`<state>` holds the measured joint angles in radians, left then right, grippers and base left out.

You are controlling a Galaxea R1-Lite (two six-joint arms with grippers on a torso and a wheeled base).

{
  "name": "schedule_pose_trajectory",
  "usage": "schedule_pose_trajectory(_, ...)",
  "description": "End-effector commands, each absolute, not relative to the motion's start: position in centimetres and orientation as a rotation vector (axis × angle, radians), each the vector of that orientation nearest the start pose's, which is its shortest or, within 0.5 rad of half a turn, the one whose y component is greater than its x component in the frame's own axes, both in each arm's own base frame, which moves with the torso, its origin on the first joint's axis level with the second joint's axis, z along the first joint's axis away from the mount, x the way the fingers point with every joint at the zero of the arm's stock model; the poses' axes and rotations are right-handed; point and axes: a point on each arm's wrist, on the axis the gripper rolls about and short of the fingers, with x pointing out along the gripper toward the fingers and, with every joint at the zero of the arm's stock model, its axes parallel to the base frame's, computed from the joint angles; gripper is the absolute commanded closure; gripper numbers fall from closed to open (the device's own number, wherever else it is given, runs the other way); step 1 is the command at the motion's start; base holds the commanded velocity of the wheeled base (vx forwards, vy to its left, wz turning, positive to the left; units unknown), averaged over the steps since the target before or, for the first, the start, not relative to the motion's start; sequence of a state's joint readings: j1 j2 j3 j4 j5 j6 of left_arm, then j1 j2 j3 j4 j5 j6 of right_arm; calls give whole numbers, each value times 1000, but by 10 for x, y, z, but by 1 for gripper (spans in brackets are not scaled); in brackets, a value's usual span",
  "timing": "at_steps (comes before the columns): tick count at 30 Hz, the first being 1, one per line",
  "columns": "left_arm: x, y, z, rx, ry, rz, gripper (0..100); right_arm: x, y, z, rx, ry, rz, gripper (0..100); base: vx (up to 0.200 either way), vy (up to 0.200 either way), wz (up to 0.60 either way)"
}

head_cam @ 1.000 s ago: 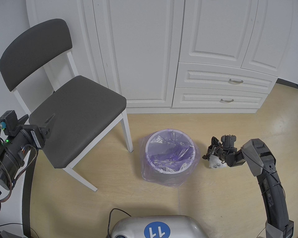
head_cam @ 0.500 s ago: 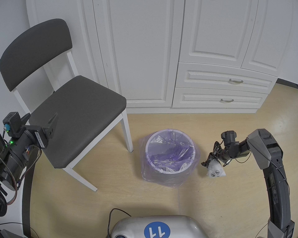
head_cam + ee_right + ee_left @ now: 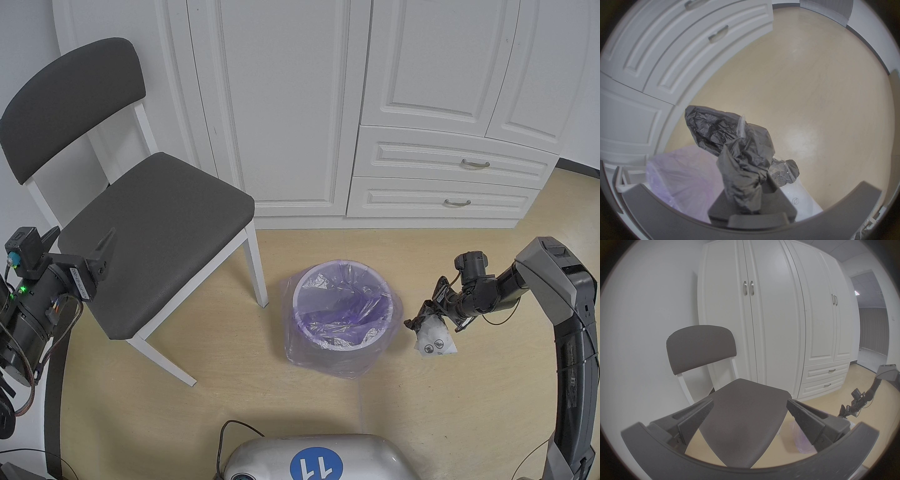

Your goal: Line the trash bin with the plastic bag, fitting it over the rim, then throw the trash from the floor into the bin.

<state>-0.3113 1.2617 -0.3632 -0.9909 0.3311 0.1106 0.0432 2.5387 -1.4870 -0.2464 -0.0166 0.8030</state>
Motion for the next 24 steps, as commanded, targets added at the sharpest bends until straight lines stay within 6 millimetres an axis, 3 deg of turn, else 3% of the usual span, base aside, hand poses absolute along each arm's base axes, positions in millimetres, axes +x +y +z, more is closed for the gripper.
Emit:
schedule_pose_trajectory(1, 170, -47, 206, 86, -92, 27, 0, 458, 30, -13, 720, 764, -256, 100, 0, 0, 0)
schedule_pose_trajectory(7, 169, -49, 205, 139, -88, 12, 0, 439, 32, -29, 528, 918, -91, 100, 0, 0, 0)
schedule_pose_trajectory(15, 162, -53, 198, 223, -70, -21, 0, 438, 32, -27, 491, 959, -75, 100, 0, 0, 0)
schedule_pose_trajectory(17, 164, -54, 197, 227, -64, -21, 0, 437, 33, -7, 487, 970, -75, 100, 0, 0, 0)
schedule_pose_trajectory(18, 164, -54, 197, 227, -64, -21, 0, 437, 33, -7, 487, 970, -75, 100, 0, 0, 0)
schedule_pose_trajectory(19, 164, -54, 196, 227, -62, -20, 0, 431, 32, 22, 486, 964, -72, 100, 0, 0, 0)
schedule_pose_trajectory(20, 163, -53, 197, 225, -68, -21, 0, 426, 32, 40, 485, 956, -71, 100, 0, 0, 0)
schedule_pose_trajectory(21, 163, -53, 197, 225, -68, -21, 0, 426, 32, 40, 485, 956, -71, 100, 0, 0, 0)
schedule_pose_trajectory(22, 161, -53, 198, 223, -74, -20, 0, 416, 32, 65, 467, 943, -62, 100, 0, 0, 0)
schedule_pose_trajectory(24, 161, -52, 200, 222, -80, -19, 0, 400, 28, 96, 437, 911, -47, 100, 0, 0, 0)
